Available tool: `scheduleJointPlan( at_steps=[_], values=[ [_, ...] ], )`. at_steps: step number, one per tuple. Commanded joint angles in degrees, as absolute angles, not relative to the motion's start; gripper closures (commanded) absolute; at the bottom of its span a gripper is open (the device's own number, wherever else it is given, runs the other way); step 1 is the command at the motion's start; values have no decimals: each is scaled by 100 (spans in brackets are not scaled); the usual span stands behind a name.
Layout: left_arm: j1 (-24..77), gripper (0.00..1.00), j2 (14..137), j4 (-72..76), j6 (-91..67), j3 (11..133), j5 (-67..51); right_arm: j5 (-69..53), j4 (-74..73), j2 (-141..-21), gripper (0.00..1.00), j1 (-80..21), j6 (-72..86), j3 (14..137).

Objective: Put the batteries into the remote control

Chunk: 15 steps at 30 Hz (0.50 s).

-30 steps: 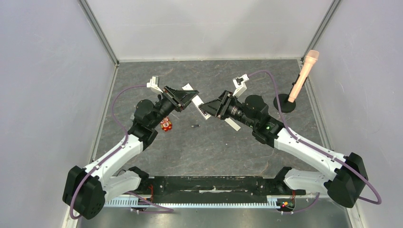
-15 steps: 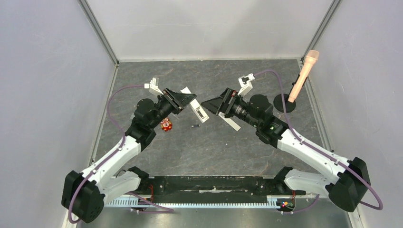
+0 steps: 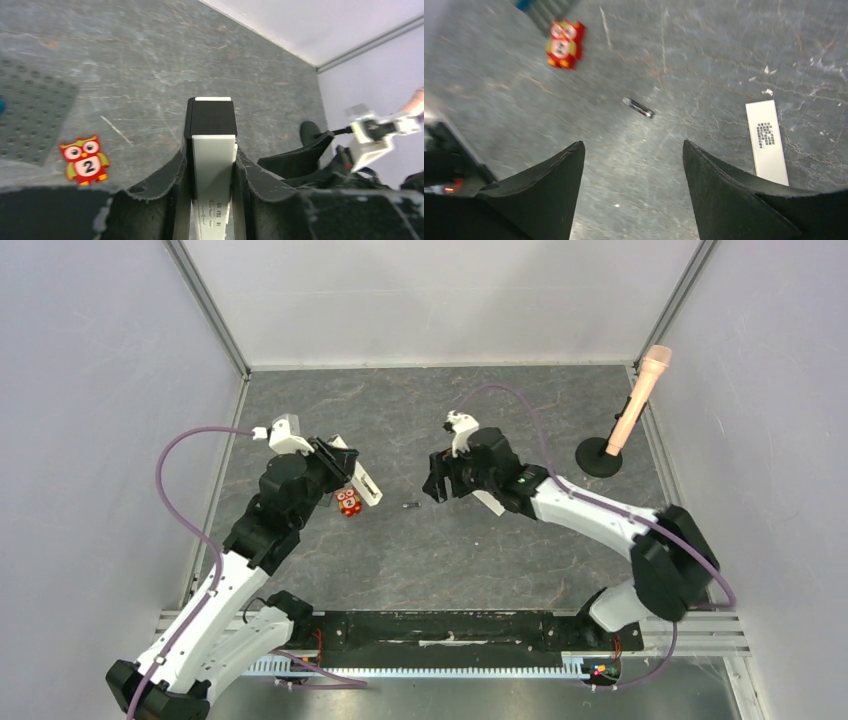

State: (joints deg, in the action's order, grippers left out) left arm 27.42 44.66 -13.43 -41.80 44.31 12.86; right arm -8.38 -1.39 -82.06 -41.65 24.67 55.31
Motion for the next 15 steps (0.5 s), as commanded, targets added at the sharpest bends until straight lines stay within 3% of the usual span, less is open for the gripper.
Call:
scheduleJointPlan(
  at_steps=[1,6,11,15],
  values=[
    [2718,98,4197,-1972,-3607,4829,2060,-248,-626,-8889,27,-4519,1565,6199],
    [2716,98,4029,-2110,-3488,4985,2221,1017,-1056,-9548,33,-4815,3864,6859],
    [2720,98,4042,-1961,-3464,5010,2121,1053,-1004,-9844,38,-4881,6451,6689],
    [2717,98,4021,-1860,-3503,4971,1982,961,-1263,-10174,39,-4878,7538,6957]
  ],
)
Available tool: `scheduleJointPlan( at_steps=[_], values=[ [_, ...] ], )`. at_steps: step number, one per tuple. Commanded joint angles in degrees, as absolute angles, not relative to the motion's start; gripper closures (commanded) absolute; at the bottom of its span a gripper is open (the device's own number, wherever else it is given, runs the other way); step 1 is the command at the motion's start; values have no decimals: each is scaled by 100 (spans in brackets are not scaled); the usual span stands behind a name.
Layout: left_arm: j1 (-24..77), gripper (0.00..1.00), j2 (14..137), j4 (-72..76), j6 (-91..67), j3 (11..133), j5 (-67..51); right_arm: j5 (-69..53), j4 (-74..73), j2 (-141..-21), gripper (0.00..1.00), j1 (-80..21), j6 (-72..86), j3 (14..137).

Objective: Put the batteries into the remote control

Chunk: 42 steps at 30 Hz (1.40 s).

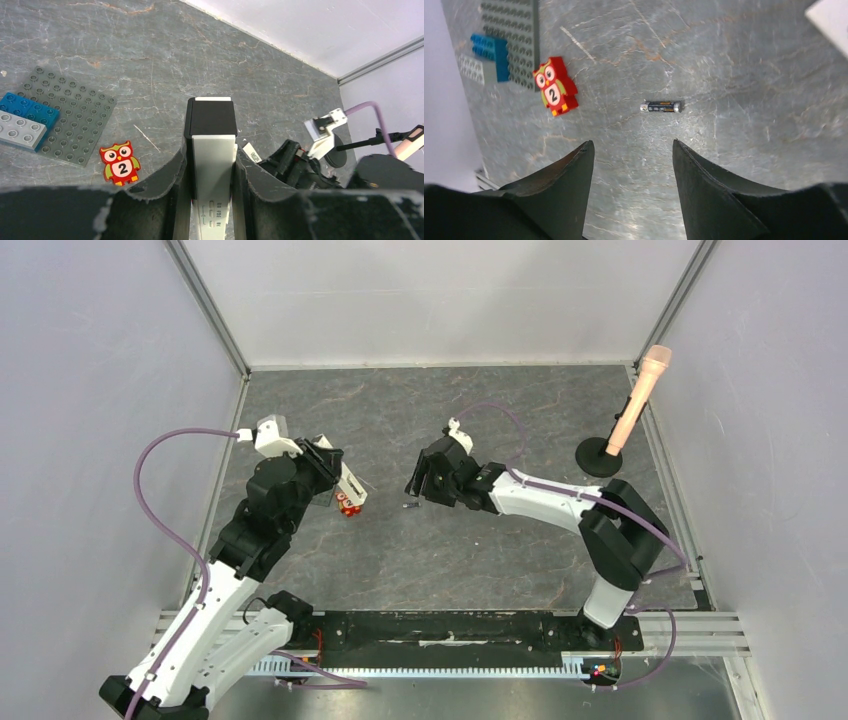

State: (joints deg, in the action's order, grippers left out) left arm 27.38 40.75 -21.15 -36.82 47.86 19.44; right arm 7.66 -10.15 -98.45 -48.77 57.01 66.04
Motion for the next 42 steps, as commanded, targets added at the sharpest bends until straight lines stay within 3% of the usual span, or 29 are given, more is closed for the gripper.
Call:
scheduleJointPlan(
  at_steps=[1,6,15,36,42],
  values=[
    [2716,98,4003,-1855,-3511,4966,1971,921,-1420,-10265,39,-4878,7787,7073],
    [2716,98,3881,-1878,-3383,5004,2078,880,-2512,-10886,42,-4869,8756,7936],
    [2716,98,3576,-2058,-2776,5386,2565,800,-2920,-11330,52,-4869,10197,8109],
    [2717,98,2956,-2268,-2581,5364,2637,456,-3572,-12088,77,-4554,11529,8702],
    [2716,98,3006,-2272,-2535,5414,2593,125,-3666,-12249,79,-4412,11575,8777]
  ],
)
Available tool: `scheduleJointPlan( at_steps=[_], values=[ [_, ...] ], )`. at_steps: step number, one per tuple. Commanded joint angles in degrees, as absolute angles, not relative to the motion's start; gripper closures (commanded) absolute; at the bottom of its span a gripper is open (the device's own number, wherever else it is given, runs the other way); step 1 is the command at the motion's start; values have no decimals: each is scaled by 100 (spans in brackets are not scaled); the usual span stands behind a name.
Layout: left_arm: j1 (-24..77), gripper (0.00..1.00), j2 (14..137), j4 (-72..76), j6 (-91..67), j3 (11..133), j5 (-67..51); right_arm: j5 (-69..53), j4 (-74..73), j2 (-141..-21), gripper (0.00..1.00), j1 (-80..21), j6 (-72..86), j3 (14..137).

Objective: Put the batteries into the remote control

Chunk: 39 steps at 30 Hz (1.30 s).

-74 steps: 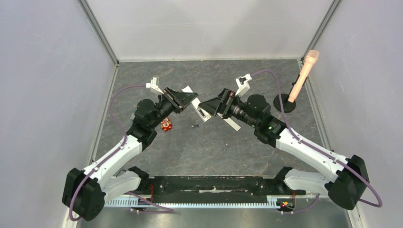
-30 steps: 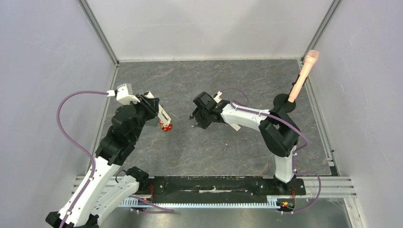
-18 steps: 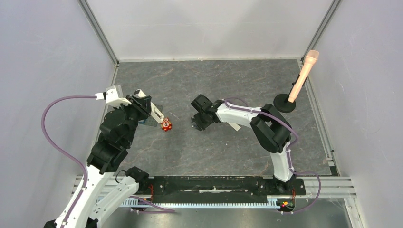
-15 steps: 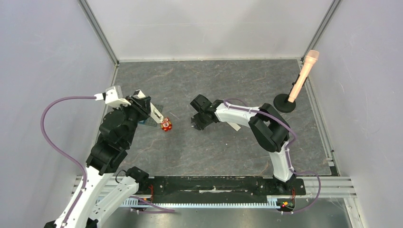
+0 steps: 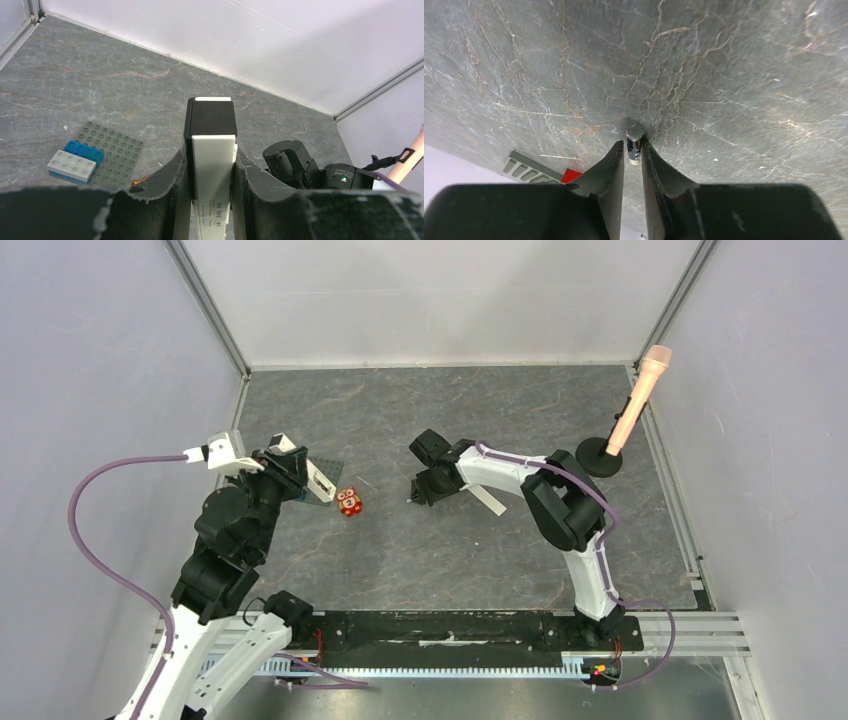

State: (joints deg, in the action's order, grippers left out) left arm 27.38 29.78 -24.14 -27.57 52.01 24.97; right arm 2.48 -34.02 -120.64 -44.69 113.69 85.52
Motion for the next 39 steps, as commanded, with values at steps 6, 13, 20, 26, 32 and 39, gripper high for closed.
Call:
scheduleJointPlan(
  at_steps=[6,13,20,26,32,39],
  values=[
    [2716,98,3015,-2308,-2487,5441,2626,112,-3754,-12380,81,-4395,11557,8977],
    [2717,98,3149,-2286,-2524,5408,2501,420,-3897,-12254,100,-4393,10923,9000],
    [2721,98,3440,-2164,-2942,5182,1910,1179,-3252,-11224,100,-4397,9383,8261],
    [2716,98,3963,-1682,-3457,4842,868,714,-1665,-9885,100,-4077,7230,6769],
    [2716,98,4553,-880,-3656,4595,-291,-725,-626,-8709,100,-3615,4851,5759],
    [2716,98,5351,52,-4188,4450,-1533,-2356,-433,-7497,100,-3540,2852,5394]
  ],
)
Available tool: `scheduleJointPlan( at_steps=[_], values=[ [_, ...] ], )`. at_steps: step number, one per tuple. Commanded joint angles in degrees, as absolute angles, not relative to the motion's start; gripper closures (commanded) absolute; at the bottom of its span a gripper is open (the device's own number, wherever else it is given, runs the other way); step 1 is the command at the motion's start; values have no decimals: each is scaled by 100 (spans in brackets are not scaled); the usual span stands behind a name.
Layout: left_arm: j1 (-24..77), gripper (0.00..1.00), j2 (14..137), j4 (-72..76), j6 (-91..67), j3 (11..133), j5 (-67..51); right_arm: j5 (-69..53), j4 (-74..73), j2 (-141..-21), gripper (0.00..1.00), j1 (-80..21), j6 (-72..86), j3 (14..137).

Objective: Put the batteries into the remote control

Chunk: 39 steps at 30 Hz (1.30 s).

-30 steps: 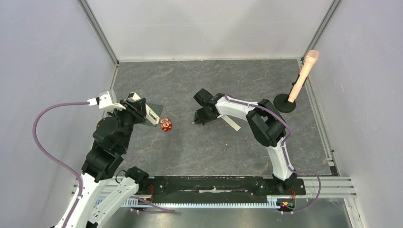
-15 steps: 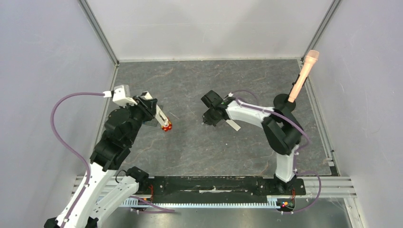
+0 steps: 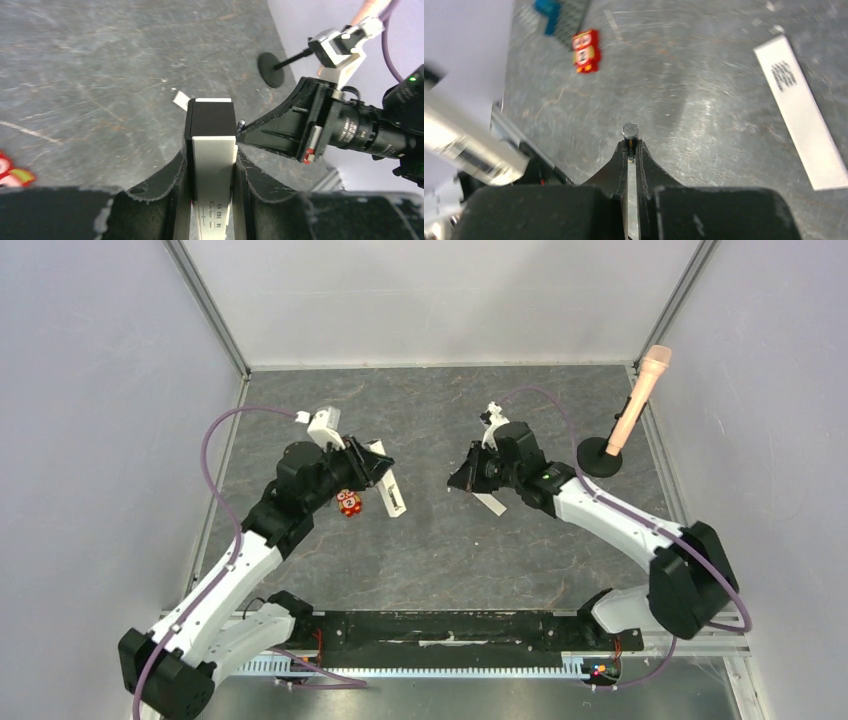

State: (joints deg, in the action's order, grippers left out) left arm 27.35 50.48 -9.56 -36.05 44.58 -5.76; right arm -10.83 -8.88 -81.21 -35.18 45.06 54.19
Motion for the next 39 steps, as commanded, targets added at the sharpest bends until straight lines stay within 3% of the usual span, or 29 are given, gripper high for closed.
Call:
scheduleJointPlan(
  at_steps=[1,8,23,39],
  values=[
    [2716,98,5494,254,-4291,4420,-1684,-2505,-536,-7366,100,-3542,2609,5395],
    [2718,98,6476,1056,-4945,4226,-2772,-3070,-1470,-6701,98,-3541,1877,5558],
    [2751,98,8141,3315,-5872,4007,-3514,-3209,-2525,-7177,97,-3681,1877,5993],
    [2902,98,8229,3315,-5528,3856,-3401,-2602,-2600,-7943,97,-3832,2426,6481]
  ],
)
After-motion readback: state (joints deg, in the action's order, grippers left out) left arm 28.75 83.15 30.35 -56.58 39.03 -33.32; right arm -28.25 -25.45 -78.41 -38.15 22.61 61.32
